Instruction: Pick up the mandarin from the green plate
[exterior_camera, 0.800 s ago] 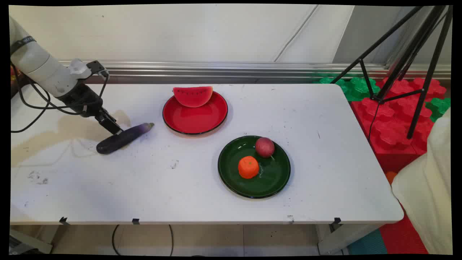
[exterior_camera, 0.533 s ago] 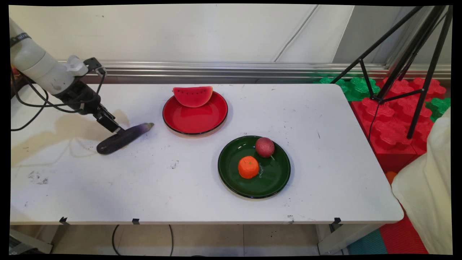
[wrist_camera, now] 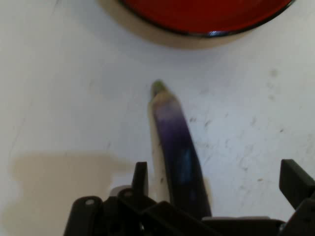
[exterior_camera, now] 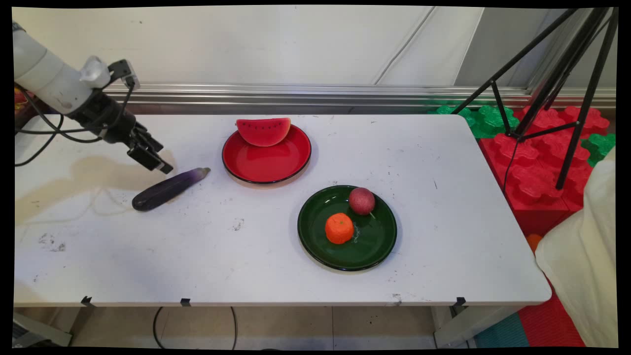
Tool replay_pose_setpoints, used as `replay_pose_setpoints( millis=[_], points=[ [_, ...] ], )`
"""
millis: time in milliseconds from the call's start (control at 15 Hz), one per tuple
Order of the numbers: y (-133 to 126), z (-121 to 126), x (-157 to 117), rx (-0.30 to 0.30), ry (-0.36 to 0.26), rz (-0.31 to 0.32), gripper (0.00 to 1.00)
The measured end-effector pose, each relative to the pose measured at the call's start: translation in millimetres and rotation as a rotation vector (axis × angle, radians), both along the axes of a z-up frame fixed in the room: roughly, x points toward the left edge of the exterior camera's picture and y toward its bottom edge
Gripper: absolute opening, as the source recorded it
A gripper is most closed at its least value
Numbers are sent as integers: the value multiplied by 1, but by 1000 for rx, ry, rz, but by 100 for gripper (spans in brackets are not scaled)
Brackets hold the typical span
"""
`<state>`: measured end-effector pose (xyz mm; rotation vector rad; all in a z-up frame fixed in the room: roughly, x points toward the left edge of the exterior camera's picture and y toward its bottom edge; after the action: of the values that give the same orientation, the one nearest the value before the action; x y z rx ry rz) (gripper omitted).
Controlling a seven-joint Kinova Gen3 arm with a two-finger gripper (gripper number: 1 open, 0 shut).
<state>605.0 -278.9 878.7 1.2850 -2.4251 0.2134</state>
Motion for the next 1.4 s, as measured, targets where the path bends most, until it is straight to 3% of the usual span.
replay_pose_setpoints(
  millis=[533,733,1400],
  points=[
    [-2,32,-30,-79,52,-171,100],
    [-4,45,-52,-117,78,-261,100],
    [-20,61,-124,-195,130,-472,100]
  ],
)
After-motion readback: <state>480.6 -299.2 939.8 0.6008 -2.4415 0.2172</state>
